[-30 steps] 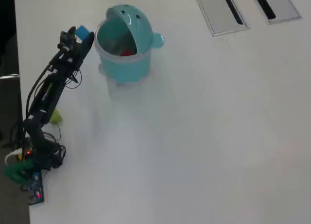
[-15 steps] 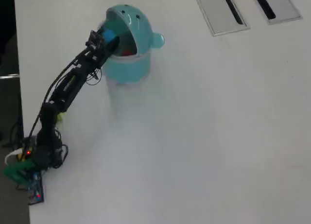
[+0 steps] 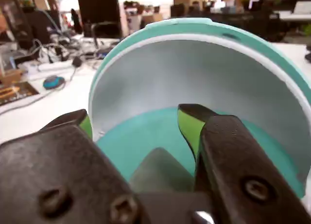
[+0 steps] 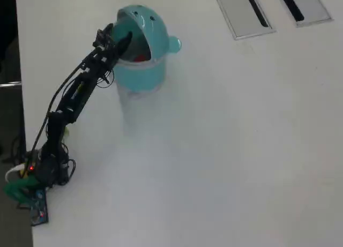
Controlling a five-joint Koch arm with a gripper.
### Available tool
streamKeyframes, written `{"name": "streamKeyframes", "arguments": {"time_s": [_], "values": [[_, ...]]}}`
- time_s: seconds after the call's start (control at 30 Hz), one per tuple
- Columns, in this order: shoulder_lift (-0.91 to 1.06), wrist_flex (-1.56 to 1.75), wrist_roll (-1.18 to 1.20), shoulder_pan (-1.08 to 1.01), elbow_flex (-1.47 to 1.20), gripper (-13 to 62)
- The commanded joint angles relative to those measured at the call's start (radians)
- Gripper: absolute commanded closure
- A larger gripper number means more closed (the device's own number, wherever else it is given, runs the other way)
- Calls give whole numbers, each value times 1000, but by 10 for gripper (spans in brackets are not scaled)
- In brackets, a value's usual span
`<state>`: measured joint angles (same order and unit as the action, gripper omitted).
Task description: Grasp RGB lego blocks and put them in the bin one by one.
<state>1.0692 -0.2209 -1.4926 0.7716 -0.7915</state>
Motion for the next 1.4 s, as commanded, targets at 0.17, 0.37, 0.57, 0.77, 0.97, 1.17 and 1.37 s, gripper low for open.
{"name": "streamKeyframes", "arguments": {"time_s": [0.17,0.37,0.57,0.77,0.97,1.17,1.37], "values": [[138,-49,9,8,26,163],[328,-49,18,29,-219,163],[511,-48,11,25,-488,163],[637,-130,-38,3,-624,163],[790,-227,-183,-28,-811,163],[928,-321,-224,-38,-968,163],[1040,-325,-224,-15,-1178,162]]}}
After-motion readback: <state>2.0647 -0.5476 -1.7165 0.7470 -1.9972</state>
